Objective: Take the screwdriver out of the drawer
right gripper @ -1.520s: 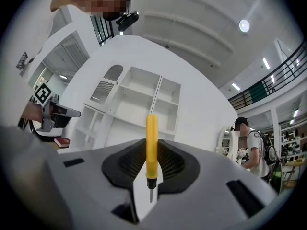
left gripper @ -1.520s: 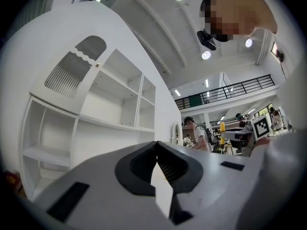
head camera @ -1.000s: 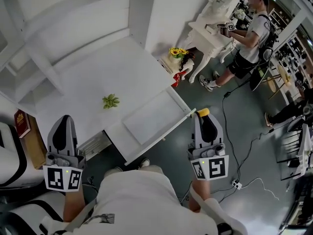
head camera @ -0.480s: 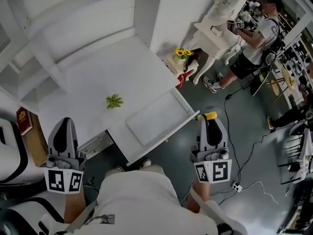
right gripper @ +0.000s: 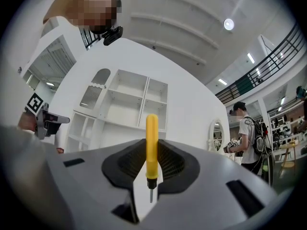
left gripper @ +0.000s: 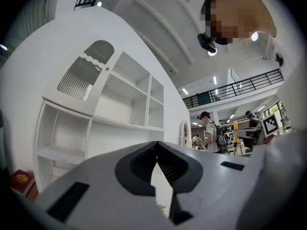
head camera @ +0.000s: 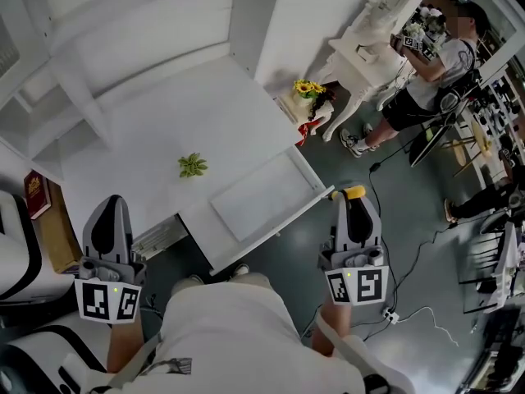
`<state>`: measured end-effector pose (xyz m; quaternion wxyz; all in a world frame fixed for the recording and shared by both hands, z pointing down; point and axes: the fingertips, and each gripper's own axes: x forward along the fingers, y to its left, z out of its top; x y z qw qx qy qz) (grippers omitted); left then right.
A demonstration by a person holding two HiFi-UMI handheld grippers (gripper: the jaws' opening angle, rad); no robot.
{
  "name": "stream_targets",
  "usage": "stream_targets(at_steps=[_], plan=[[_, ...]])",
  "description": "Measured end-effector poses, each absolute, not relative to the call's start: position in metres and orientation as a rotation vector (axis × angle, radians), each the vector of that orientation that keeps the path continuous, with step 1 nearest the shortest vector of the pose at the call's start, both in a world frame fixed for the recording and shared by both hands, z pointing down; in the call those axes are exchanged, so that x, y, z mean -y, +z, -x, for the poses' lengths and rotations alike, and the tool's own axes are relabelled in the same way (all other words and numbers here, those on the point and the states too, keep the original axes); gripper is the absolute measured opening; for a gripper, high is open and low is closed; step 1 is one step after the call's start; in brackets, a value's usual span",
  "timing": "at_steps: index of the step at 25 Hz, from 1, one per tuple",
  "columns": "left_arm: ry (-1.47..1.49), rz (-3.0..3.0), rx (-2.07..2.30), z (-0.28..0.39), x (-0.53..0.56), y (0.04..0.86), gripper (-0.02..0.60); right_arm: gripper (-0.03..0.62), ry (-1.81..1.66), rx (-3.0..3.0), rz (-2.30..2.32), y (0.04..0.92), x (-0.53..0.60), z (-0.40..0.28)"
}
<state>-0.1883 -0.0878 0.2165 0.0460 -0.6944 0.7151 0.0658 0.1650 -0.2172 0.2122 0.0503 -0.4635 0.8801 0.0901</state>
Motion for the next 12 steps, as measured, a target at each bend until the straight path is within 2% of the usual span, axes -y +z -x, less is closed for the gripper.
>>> stream_targets(at_steps=[12], plan=[[0.196, 2.126, -2.201, 0.194, 0.086, 0.22, 0.015, 0.081, 0.26, -2.701, 1.396, 0.214, 0.215, -0.154]])
